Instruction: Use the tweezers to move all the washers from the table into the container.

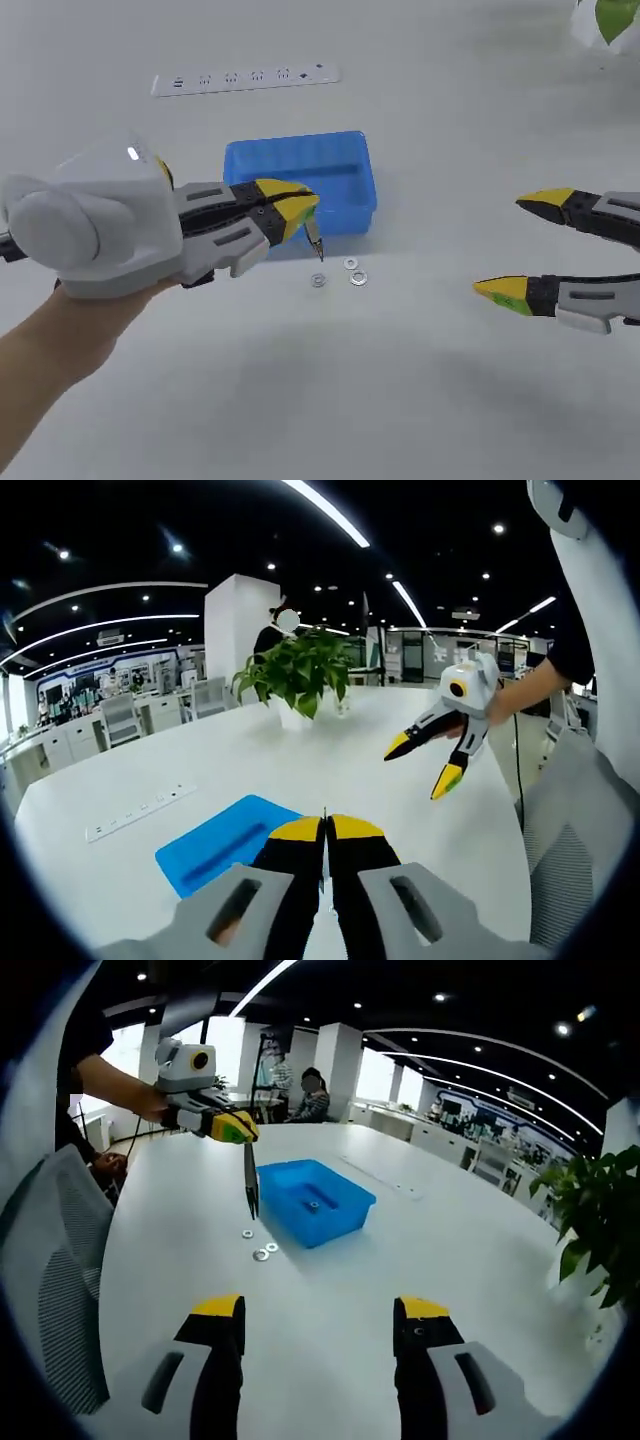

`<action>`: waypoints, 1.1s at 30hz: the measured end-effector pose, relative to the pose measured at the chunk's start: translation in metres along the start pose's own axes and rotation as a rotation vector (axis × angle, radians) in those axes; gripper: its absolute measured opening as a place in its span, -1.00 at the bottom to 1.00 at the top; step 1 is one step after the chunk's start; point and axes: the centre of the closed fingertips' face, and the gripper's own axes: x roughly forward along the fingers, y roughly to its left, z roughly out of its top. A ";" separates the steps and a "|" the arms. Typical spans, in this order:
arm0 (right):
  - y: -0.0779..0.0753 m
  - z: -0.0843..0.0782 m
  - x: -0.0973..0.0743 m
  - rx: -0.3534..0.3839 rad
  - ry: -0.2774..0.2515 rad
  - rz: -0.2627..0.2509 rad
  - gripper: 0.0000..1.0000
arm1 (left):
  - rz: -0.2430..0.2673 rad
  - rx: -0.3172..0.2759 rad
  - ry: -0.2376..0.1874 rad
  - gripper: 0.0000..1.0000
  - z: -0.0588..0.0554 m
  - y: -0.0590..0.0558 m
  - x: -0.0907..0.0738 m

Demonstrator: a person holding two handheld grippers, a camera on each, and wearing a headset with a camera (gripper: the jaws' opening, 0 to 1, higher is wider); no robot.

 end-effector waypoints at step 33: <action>0.031 -0.003 -0.004 0.103 -0.037 0.067 0.46 | -0.029 -0.022 0.017 -0.91 -0.020 -0.009 0.002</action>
